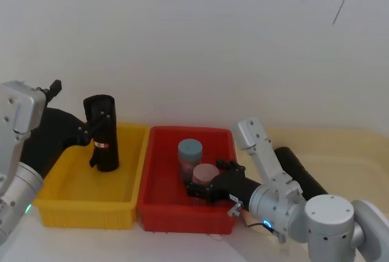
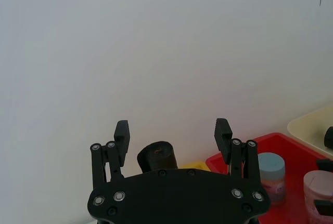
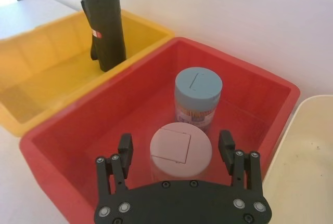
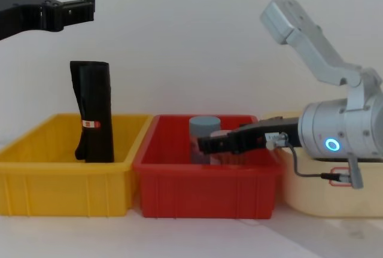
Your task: Pick up the garbage bag with the one hand and transfer it to the other hand.
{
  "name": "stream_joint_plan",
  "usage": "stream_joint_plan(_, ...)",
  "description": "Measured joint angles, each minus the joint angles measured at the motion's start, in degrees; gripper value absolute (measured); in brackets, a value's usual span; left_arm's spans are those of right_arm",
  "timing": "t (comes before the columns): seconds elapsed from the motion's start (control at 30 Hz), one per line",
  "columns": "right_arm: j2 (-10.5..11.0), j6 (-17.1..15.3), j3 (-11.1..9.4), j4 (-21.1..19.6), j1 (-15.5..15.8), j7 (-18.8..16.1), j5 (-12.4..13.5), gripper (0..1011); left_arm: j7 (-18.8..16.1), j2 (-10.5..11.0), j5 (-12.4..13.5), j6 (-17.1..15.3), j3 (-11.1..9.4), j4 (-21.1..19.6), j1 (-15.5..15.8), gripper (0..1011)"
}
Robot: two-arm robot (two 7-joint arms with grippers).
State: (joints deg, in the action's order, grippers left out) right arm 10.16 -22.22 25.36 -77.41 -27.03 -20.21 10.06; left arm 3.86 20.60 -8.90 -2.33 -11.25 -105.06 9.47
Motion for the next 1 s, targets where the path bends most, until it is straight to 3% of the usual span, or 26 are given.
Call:
stream_joint_plan(0.2, -0.1, 0.7, 0.8, 1.2, -0.5, 0.7, -1.1, 979, 0.0, 0.0, 0.0, 0.0, 0.0, 0.0, 0.0, 1001)
stream_joint_plan(0.6, -0.2, 2.1, 1.5, 1.3, -0.4, 1.8, -3.0, 668, 0.0, 0.0, 0.0, 0.0, 0.0, 0.0, 0.0, 1001)
stream_joint_plan(1.0, 0.1, 2.3, 0.0, -3.7, 1.0, 2.1, -3.0, 668, 0.0, 0.0, 0.0, 0.0, 0.0, 0.0, 0.0, 1001)
